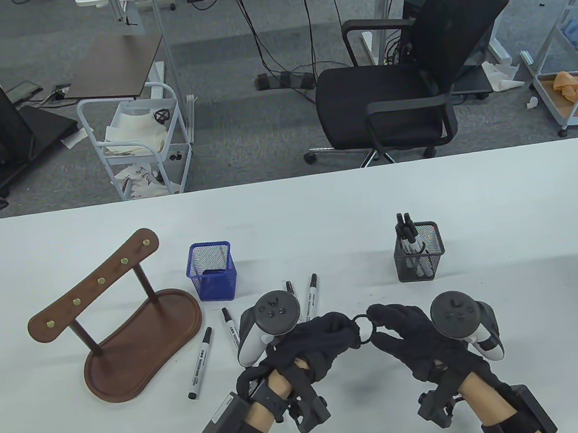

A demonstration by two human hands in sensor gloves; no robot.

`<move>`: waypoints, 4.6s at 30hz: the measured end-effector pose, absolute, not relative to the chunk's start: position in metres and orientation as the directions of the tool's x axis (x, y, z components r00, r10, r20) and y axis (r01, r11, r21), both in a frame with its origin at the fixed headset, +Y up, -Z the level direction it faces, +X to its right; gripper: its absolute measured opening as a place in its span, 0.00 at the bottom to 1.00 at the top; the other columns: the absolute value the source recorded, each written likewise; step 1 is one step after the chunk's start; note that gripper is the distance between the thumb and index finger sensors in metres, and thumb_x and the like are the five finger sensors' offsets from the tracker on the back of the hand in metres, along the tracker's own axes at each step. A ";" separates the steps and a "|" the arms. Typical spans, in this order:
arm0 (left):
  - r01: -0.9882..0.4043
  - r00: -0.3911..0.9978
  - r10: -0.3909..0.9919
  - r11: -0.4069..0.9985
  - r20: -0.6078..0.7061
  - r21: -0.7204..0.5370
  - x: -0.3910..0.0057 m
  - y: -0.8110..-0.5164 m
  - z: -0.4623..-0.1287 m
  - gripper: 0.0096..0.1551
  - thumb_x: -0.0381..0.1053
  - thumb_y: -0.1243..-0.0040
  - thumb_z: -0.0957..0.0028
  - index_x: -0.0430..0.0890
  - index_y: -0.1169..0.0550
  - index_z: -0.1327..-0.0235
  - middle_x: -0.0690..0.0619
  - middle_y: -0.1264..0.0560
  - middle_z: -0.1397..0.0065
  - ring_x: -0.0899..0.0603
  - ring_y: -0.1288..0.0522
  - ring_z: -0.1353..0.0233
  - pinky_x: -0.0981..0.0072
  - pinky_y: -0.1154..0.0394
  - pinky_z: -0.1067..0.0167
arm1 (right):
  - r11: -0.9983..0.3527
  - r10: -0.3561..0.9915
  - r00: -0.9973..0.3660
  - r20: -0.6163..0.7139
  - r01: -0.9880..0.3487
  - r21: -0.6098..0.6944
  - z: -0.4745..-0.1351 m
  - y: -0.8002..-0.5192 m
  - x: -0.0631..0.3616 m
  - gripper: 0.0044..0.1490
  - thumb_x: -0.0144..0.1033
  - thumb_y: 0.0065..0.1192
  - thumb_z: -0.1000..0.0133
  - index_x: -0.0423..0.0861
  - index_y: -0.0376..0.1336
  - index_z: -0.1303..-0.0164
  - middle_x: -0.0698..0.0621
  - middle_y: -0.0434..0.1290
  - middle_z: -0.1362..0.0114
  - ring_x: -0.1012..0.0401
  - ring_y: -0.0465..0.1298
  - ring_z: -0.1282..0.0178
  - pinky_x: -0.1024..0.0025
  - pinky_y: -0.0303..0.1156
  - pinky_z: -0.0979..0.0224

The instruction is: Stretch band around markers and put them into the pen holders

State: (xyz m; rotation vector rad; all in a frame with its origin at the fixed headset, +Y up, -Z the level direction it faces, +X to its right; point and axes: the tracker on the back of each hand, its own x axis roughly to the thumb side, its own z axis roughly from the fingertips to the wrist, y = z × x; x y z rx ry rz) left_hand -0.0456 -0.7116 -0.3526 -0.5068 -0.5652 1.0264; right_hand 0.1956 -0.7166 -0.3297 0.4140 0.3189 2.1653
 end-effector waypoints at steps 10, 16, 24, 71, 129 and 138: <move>-0.631 0.377 0.905 0.407 0.198 -0.660 -0.035 -0.717 -0.353 0.22 0.52 0.45 0.34 0.43 0.25 0.33 0.40 0.22 0.26 0.26 0.30 0.23 0.25 0.41 0.28 | -0.583 0.811 -0.555 0.185 -0.736 0.344 -0.329 -0.716 0.195 0.21 0.46 0.60 0.40 0.53 0.65 0.38 0.51 0.70 0.27 0.46 0.64 0.24 0.33 0.47 0.18; -0.632 0.379 0.903 0.412 0.202 -0.656 -0.029 -0.714 -0.354 0.27 0.57 0.40 0.37 0.41 0.26 0.33 0.40 0.22 0.27 0.27 0.30 0.23 0.25 0.41 0.27 | -0.583 0.811 -0.555 0.186 -0.737 0.341 -0.330 -0.717 0.198 0.21 0.47 0.62 0.41 0.53 0.65 0.40 0.51 0.70 0.28 0.46 0.64 0.24 0.33 0.46 0.18; -0.673 0.427 0.879 0.465 0.212 -0.575 -0.035 -0.710 -0.362 0.20 0.51 0.41 0.36 0.43 0.23 0.37 0.41 0.20 0.30 0.28 0.28 0.24 0.25 0.40 0.28 | -0.377 0.926 -0.339 0.164 -0.844 0.381 -0.329 -0.711 0.208 0.20 0.46 0.62 0.40 0.55 0.66 0.40 0.52 0.71 0.26 0.47 0.66 0.25 0.33 0.48 0.18; -0.587 0.288 0.908 0.419 0.305 -0.693 -0.047 -0.694 -0.369 0.20 0.51 0.35 0.40 0.48 0.20 0.37 0.47 0.20 0.26 0.28 0.31 0.20 0.23 0.44 0.26 | -0.022 0.999 -0.034 0.002 -0.583 0.812 -0.343 -0.727 0.183 0.32 0.43 0.81 0.50 0.56 0.69 0.35 0.53 0.78 0.33 0.54 0.79 0.41 0.39 0.63 0.23; -0.357 0.923 0.384 0.870 0.012 -0.339 -0.215 -0.698 -0.362 0.42 0.57 0.34 0.41 0.38 0.33 0.20 0.32 0.31 0.17 0.24 0.33 0.20 0.26 0.37 0.29 | -0.249 0.955 -0.282 0.091 -0.598 0.762 -0.335 -0.738 0.193 0.39 0.49 0.77 0.48 0.60 0.61 0.27 0.50 0.74 0.28 0.49 0.77 0.37 0.38 0.66 0.27; -0.256 0.967 0.235 0.895 -0.100 -0.365 -0.224 -0.714 -0.357 0.40 0.53 0.28 0.45 0.34 0.29 0.25 0.32 0.25 0.25 0.26 0.25 0.28 0.29 0.30 0.34 | -0.247 0.956 -0.281 0.089 -0.601 0.760 -0.335 -0.737 0.194 0.39 0.48 0.77 0.48 0.60 0.61 0.27 0.50 0.74 0.28 0.49 0.77 0.38 0.38 0.66 0.27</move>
